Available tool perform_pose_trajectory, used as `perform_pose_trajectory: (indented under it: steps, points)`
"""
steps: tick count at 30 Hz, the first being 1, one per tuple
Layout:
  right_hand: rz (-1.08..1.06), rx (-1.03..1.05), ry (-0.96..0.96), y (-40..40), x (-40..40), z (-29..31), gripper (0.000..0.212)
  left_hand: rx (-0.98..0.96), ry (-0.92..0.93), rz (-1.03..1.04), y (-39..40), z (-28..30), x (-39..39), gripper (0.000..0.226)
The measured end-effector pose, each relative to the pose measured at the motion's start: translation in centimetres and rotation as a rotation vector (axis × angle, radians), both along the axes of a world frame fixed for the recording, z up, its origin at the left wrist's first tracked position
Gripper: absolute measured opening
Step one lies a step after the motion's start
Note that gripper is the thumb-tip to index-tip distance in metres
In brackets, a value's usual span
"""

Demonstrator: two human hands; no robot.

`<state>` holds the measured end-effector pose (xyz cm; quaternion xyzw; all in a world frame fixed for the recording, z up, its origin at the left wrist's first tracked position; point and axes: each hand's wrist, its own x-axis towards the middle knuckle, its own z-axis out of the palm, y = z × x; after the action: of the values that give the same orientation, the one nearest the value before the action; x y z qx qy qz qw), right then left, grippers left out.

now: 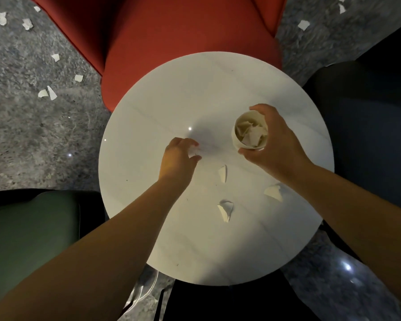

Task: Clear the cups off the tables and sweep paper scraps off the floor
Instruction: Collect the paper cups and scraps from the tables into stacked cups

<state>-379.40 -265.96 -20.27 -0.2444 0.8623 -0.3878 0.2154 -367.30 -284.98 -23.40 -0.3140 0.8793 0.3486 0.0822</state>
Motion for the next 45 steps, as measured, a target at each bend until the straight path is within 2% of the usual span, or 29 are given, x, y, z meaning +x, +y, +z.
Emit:
perform_pose_trajectory:
  steps: [3, 8, 18, 20, 23, 26, 29, 33, 36, 39, 45]
  points:
    - [-0.002, 0.017, 0.006, 1.4, 0.3, -0.1, 0.084, 0.015, -0.005, -0.005, 0.4, -0.9, -0.6, 0.031]
    - [-0.011, 0.030, -0.017, 2.8, 0.9, -0.2, 0.084, -0.045, -0.042, -0.005, 0.3, -1.9, -1.0, 0.024]
    - [-0.010, -0.001, -0.094, 3.2, 1.0, 0.1, 0.083, -0.018, -0.102, 0.035, 0.4, -1.3, -1.3, 0.011]
    - [-0.002, -0.011, -0.096, 3.3, 0.9, 0.2, 0.083, 0.026, -0.019, 0.095, 1.4, 0.4, -2.0, 0.007]
    - [0.003, -0.010, -0.087, 3.3, 0.8, 0.4, 0.081, 0.161, 0.266, 0.222, 3.9, 4.2, -3.3, 0.018]
    - [0.012, -0.009, -0.044, 3.2, 0.7, 0.8, 0.073, 0.246, 0.416, 0.177, 6.9, 7.4, -4.2, 0.021]
    - [0.017, -0.014, -0.025, 3.2, 0.6, 1.2, 0.070, 0.285, 0.382, 0.090, 8.4, 8.5, -4.7, 0.017]
    - [-0.013, -0.007, -0.067, 4.1, 0.1, 1.5, 0.079, 0.251, 0.340, 0.247, 7.0, 7.4, -4.8, 0.019]
    - [-0.035, 0.008, -0.073, 5.4, -0.6, 1.4, 0.082, 0.150, 0.173, 0.277, 5.7, 4.8, -5.1, 0.017]
    - [-0.051, 0.018, -0.056, 6.5, -1.2, 1.2, 0.083, 0.108, 0.066, 0.163, 5.8, 2.0, -5.9, 0.020]
    - [-0.077, 0.027, -0.101, 8.3, -2.1, 0.5, 0.082, 0.074, 0.039, -0.045, 8.2, -1.1, -8.6, 0.049]
